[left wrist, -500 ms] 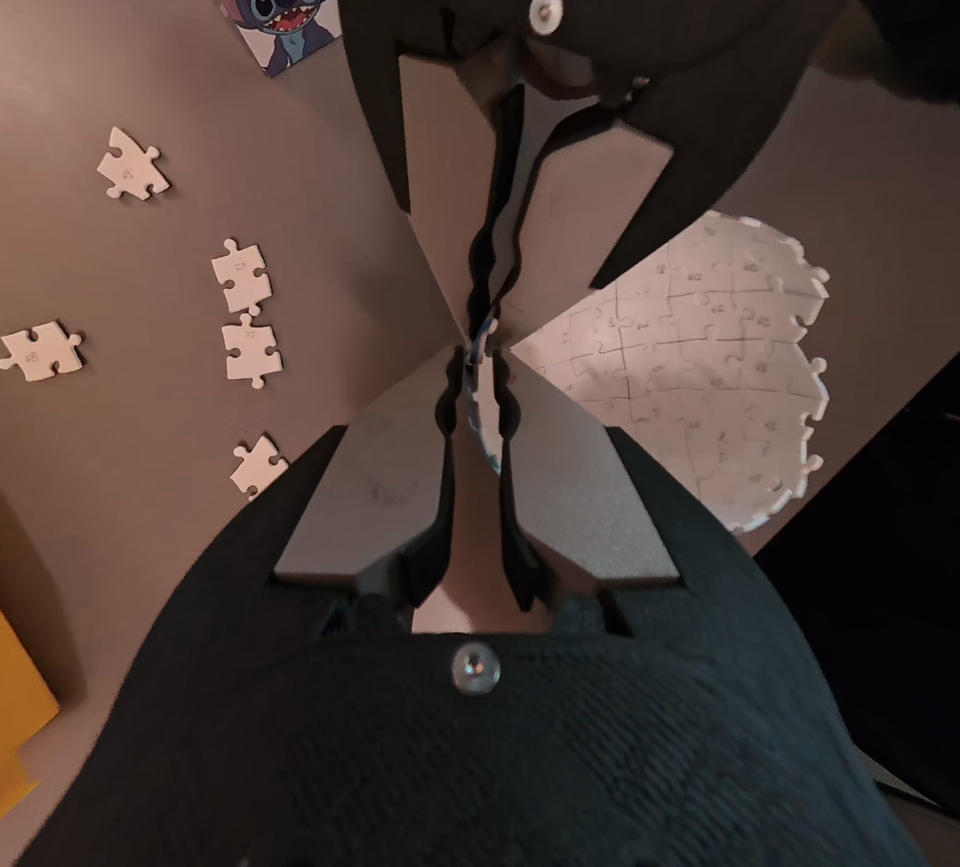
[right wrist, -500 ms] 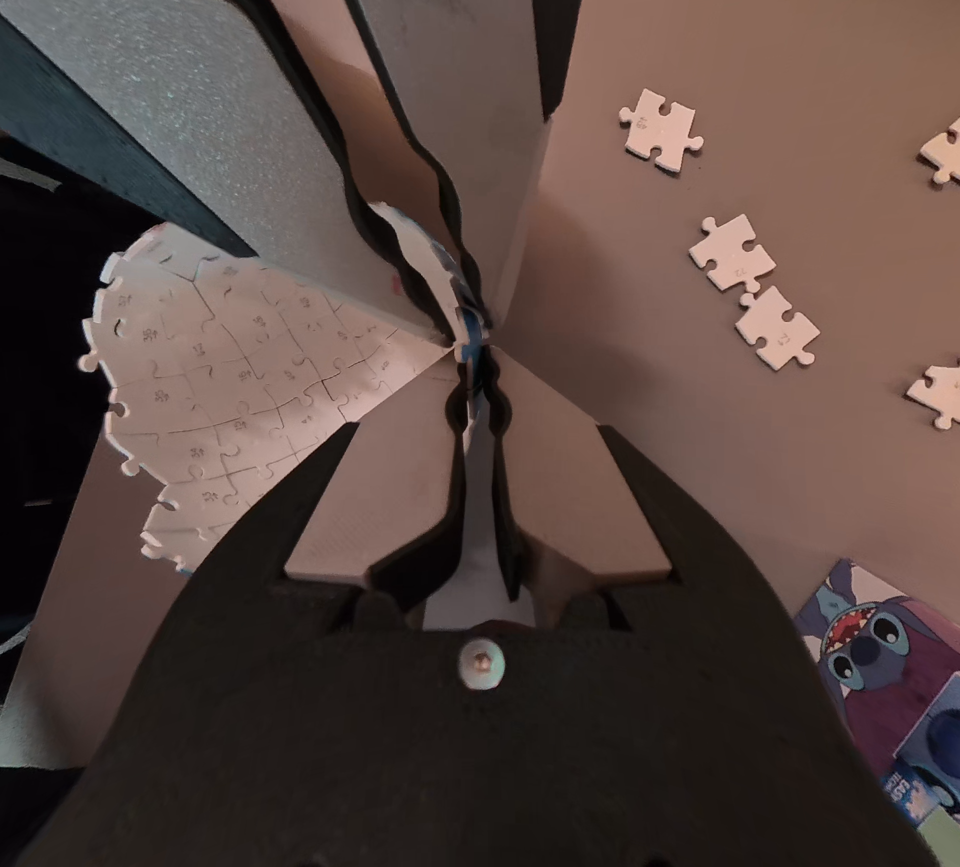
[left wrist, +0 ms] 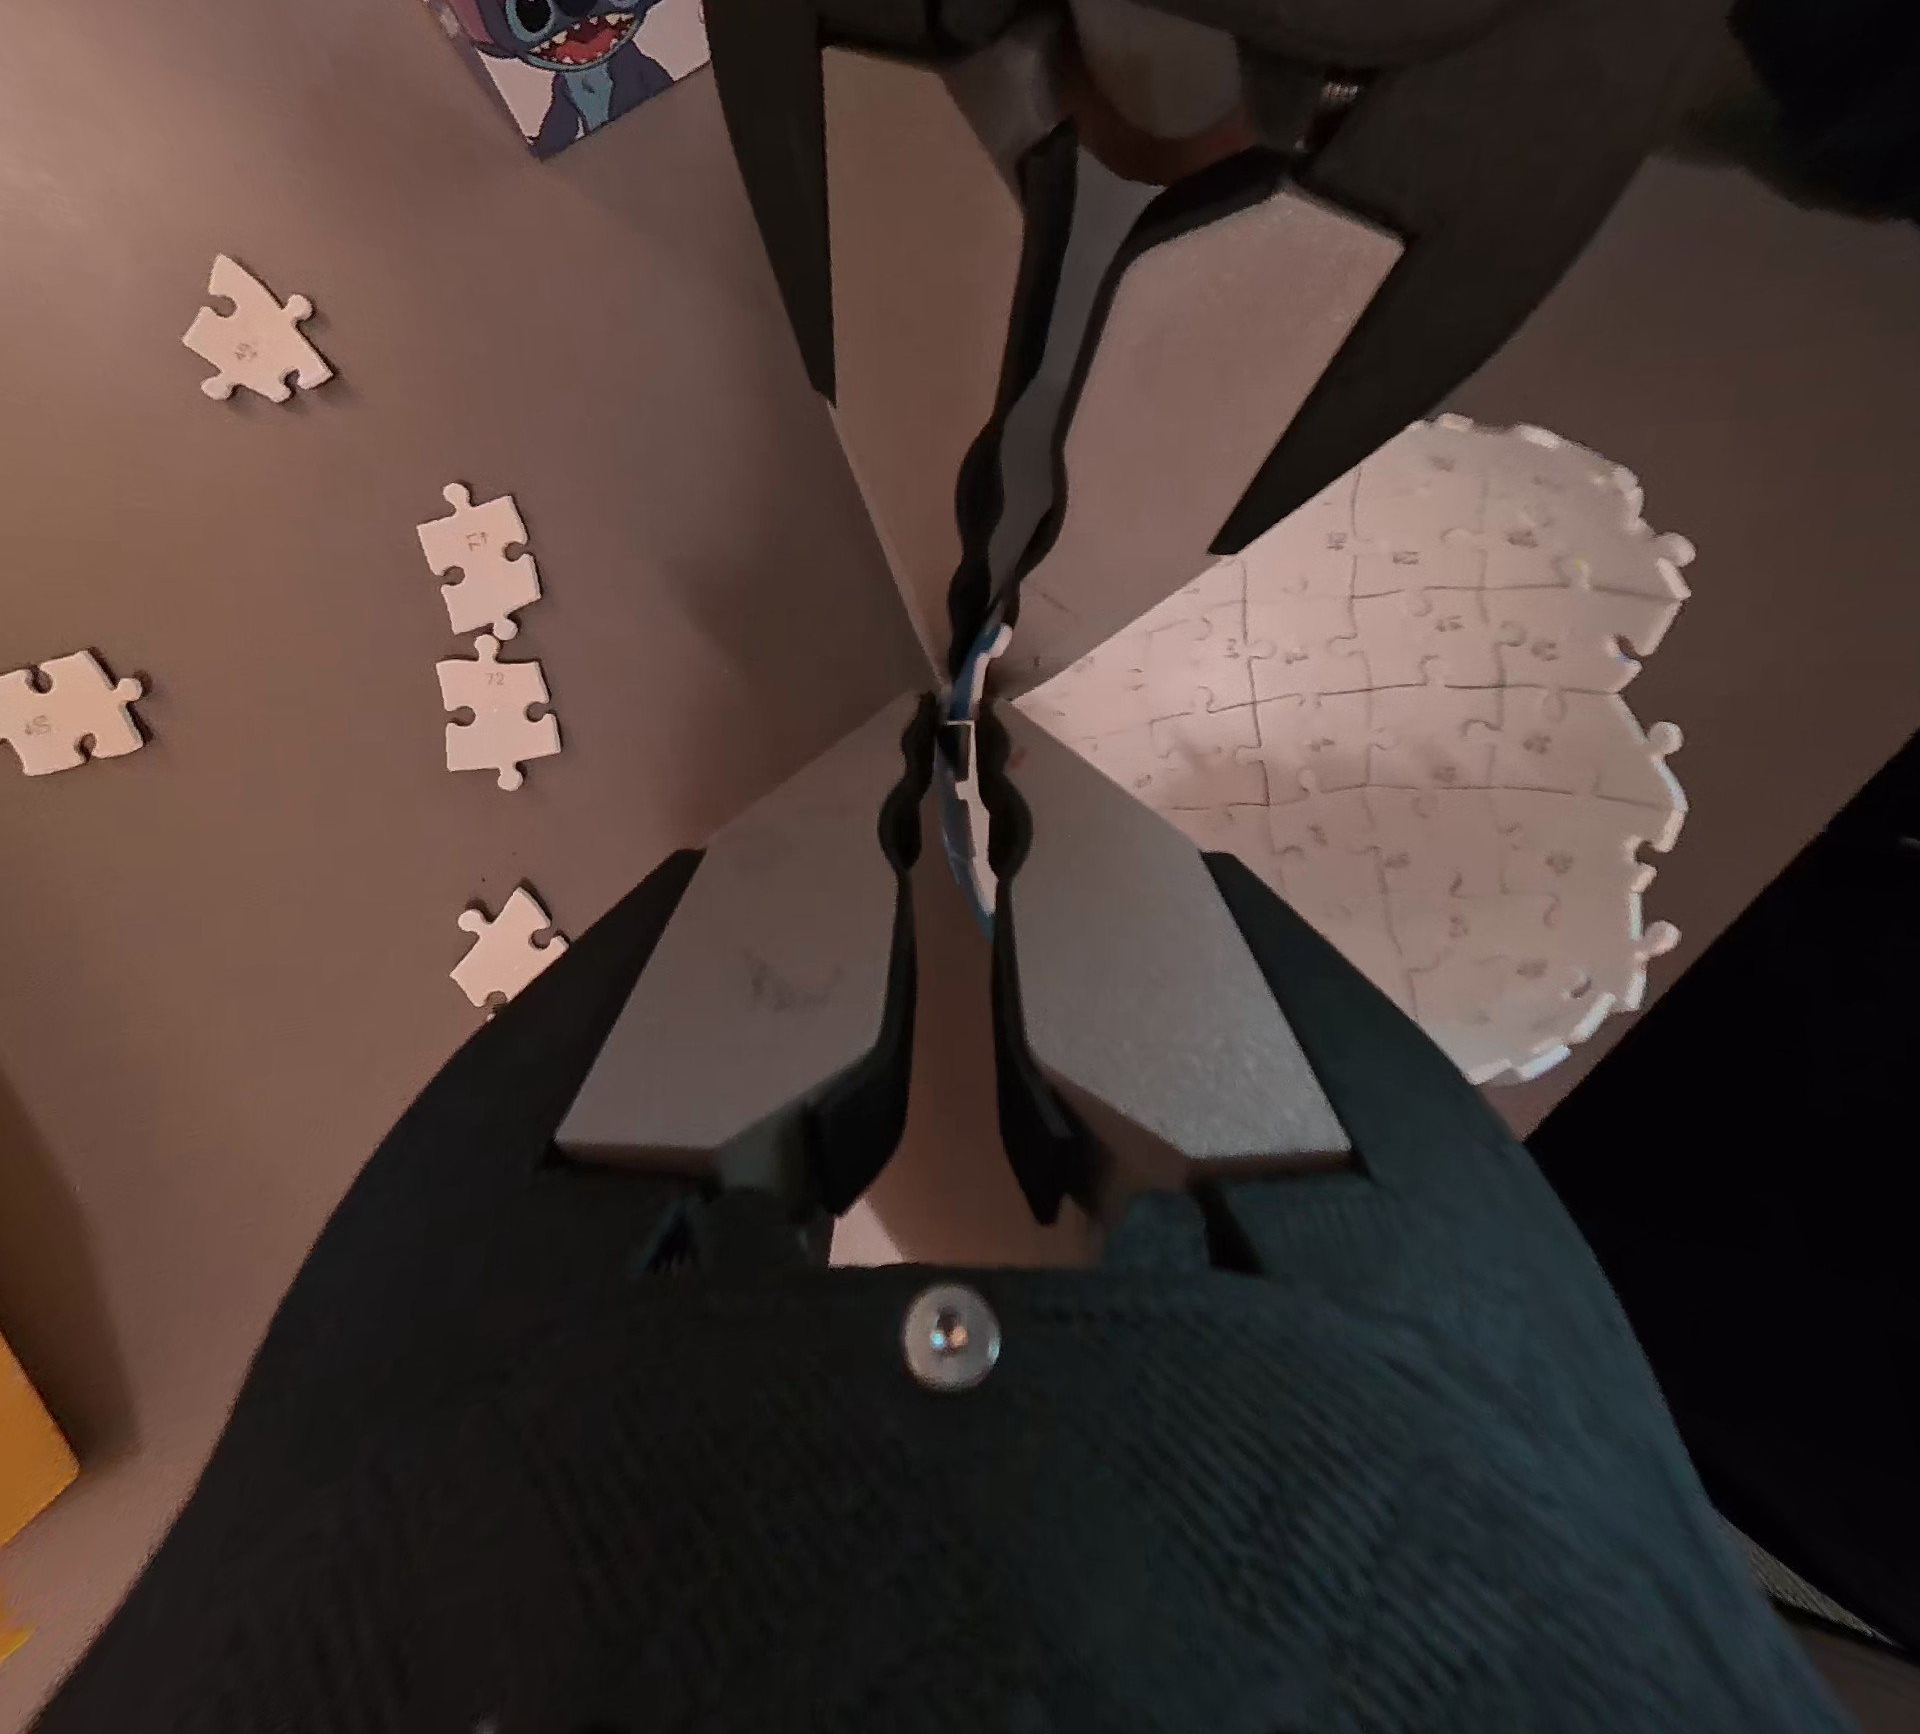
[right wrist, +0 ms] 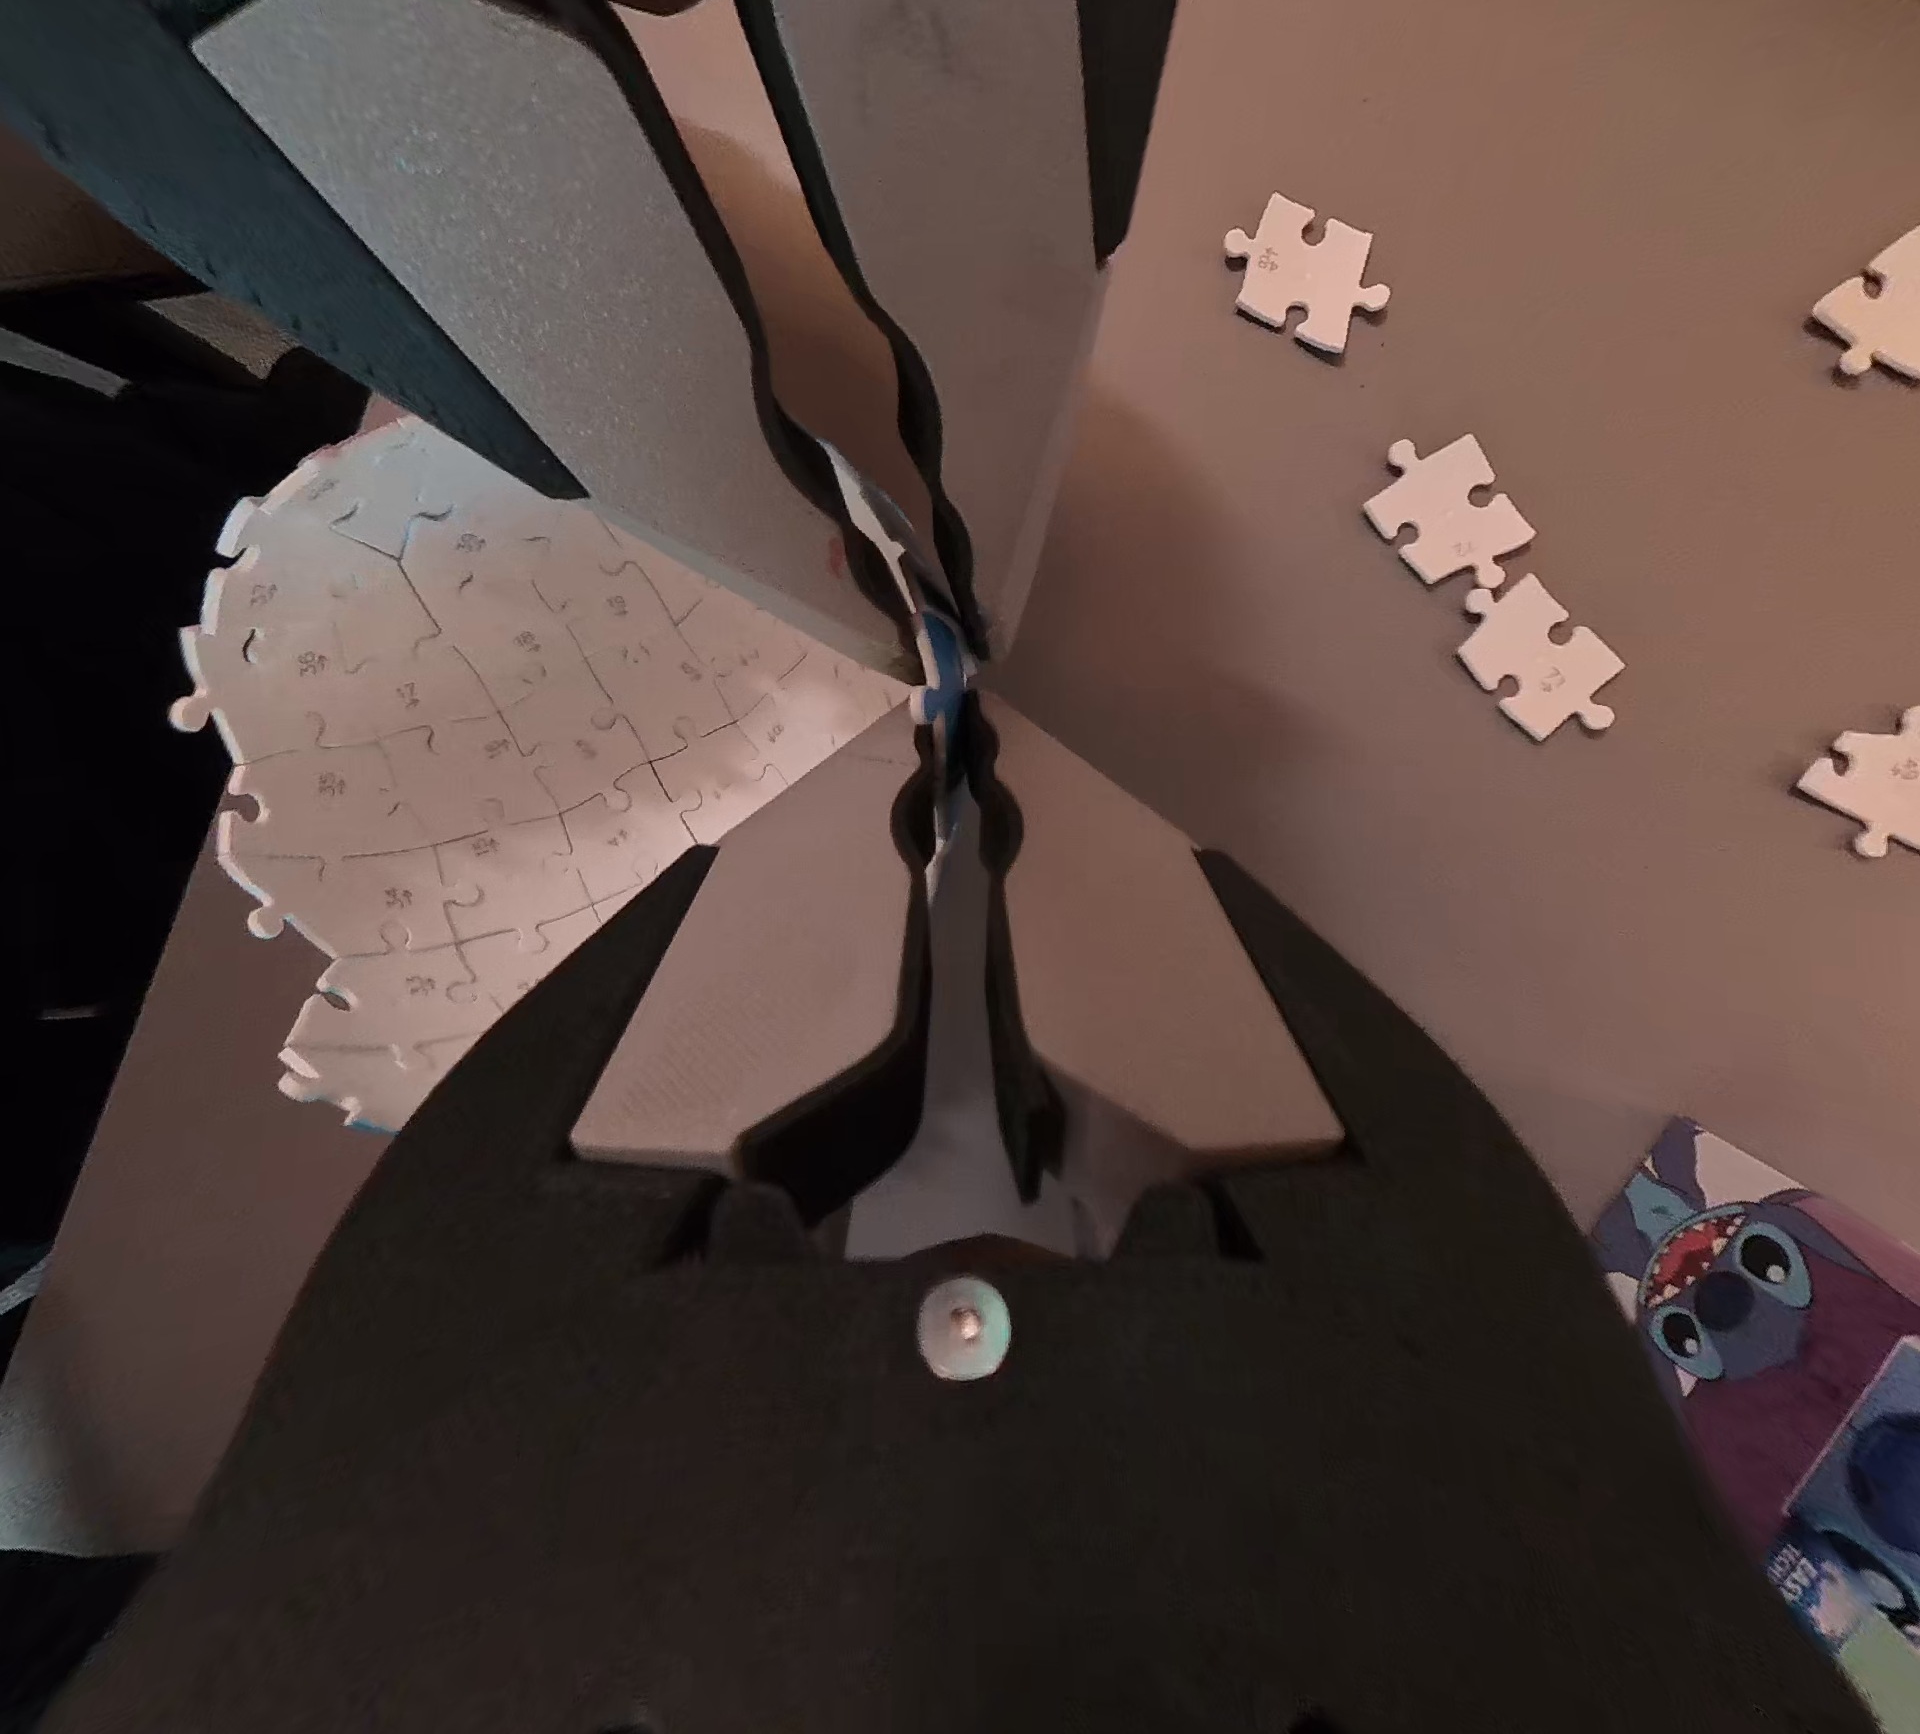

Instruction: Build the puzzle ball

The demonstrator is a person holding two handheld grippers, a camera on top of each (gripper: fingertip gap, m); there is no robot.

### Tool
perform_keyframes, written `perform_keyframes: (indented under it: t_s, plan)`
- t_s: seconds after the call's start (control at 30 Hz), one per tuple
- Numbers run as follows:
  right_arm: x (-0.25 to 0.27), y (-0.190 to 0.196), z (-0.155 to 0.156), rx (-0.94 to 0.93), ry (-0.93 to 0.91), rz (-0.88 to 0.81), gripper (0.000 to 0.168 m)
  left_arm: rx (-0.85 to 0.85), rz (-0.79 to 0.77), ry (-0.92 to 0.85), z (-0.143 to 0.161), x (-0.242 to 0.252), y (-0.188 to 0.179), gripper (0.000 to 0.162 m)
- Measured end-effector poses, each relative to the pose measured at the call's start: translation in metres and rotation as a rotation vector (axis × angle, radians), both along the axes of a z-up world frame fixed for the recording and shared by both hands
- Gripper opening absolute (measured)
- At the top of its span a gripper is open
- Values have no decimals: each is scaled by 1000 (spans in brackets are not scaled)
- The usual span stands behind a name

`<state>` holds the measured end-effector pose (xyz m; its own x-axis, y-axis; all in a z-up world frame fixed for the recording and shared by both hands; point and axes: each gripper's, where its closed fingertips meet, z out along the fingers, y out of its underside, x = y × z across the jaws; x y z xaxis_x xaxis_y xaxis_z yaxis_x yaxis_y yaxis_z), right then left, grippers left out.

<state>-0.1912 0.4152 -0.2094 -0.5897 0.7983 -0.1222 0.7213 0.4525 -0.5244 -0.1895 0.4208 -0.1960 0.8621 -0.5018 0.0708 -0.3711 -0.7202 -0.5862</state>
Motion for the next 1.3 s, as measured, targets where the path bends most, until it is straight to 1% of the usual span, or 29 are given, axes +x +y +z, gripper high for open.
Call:
perform_keyframes:
  t_s: [0.23,0.43,0.6,0.7,0.83,0.97,1.17,1.3]
  plan:
    - [1,0,0,36,17,27,0,13,-7,-18,-1,2,0,4]
    - [2,-1,0,53,35,56,0,26,-26,9,-1,2,0,1]
    - [5,-5,-1,6,-10,58,0,16,-42,23,-2,5,-4,1]
    - [5,-5,0,-8,-10,63,0,37,-49,40,-1,5,-4,1]
    - [5,-6,0,15,-2,74,0,47,-44,51,-1,4,-5,1]
    - [3,-7,2,-31,-18,41,0,82,-34,76,1,2,-5,1]
    - [2,-6,2,-38,-14,39,0,85,-17,9,2,2,-5,2]
    - [2,-5,0,-42,-14,44,0,70,-2,-85,8,5,-3,7]
